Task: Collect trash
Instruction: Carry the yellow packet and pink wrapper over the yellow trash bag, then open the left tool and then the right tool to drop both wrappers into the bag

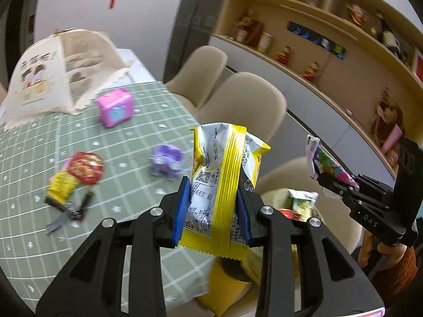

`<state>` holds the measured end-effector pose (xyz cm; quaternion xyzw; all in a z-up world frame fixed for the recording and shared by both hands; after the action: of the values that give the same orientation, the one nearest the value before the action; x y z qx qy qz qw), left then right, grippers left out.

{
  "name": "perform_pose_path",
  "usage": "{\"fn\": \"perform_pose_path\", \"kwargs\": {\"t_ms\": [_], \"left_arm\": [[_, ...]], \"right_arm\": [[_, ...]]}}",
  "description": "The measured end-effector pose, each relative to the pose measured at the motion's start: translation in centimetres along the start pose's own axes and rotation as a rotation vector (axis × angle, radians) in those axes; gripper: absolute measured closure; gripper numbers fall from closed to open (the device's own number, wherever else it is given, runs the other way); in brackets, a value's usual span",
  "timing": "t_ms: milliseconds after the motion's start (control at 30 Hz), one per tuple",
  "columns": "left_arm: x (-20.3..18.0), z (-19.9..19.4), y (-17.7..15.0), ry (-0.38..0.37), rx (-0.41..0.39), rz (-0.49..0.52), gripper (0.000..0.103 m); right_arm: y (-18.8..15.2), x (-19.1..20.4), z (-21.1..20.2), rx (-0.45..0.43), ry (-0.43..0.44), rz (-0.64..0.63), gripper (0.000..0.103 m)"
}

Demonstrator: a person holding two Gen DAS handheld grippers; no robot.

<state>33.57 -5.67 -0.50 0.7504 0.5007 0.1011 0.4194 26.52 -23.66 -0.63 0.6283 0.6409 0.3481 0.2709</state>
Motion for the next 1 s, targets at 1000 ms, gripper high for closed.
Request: {"fn": "perform_pose_path", "kwargs": {"t_ms": [1000], "left_arm": [[-18.4, 12.1, -8.7, -0.247, 0.283, 0.177, 0.072]], "right_arm": [[-8.6, -14.0, -7.8, -0.02, -0.207, 0.227, 0.086]]}}
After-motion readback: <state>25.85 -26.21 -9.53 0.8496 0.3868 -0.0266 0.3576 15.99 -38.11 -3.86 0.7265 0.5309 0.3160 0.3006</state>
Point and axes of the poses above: each gripper's, at about its wrist camera, not at the fingertips, and z roughly the way its jaws point, x to its left, y to its top, the point moved 7 cm from there along z, roughly the way its jaws point, and after that the axes turned 2 degrees about -x, right-handed, at the moved point
